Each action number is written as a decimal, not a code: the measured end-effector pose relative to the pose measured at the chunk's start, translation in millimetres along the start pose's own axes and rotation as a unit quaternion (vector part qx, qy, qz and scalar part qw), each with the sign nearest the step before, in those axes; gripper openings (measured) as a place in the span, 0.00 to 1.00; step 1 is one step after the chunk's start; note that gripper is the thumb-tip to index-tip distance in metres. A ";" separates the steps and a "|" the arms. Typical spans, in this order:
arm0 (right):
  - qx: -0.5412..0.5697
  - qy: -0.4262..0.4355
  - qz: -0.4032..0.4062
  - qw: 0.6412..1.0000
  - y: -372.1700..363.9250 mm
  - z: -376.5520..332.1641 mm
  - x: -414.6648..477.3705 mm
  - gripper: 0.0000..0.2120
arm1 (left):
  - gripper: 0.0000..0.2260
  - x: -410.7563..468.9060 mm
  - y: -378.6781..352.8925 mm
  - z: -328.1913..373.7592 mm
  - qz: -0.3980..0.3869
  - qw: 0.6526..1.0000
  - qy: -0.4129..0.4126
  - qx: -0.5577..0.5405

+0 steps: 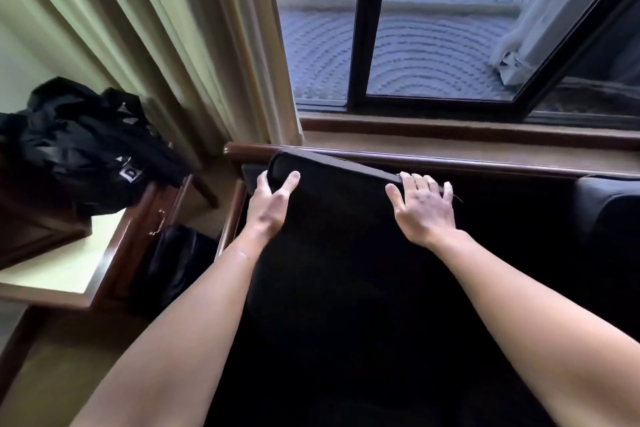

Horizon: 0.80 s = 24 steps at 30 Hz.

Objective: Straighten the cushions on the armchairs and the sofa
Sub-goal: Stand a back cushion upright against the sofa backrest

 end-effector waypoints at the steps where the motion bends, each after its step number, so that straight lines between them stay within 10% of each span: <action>1: -0.004 0.006 0.019 1.000 -2.7 0.3 0.0 0.32 | 0.40 3.9 -1.0 -2.9 0.000 1.000 0.000 -0.017; 13: 0.077 0.018 0.164 0.983 34.9 -7.7 -131.8 0.24 | 0.55 -55.2 24.8 -44.6 -0.019 0.998 -0.067 -0.010; 18: 0.062 0.081 0.175 0.979 63.0 -9.8 -204.6 0.26 | 0.45 -126.8 54.3 -39.8 -0.087 0.986 -0.127 0.065; 24: 0.058 0.245 -0.003 0.968 78.9 -49.6 -235.7 0.57 | 0.47 -201.9 45.0 -18.3 -0.173 0.951 -0.193 0.170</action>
Point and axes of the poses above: each hand's wrist, its own x-axis towards the middle knuckle, its own y-axis out of the back of the hand, z = x × y, the point moved 7 cm from there along x, towards the middle knuckle, and after that the axes turned 2 degrees about x, right-handed, at the moved point
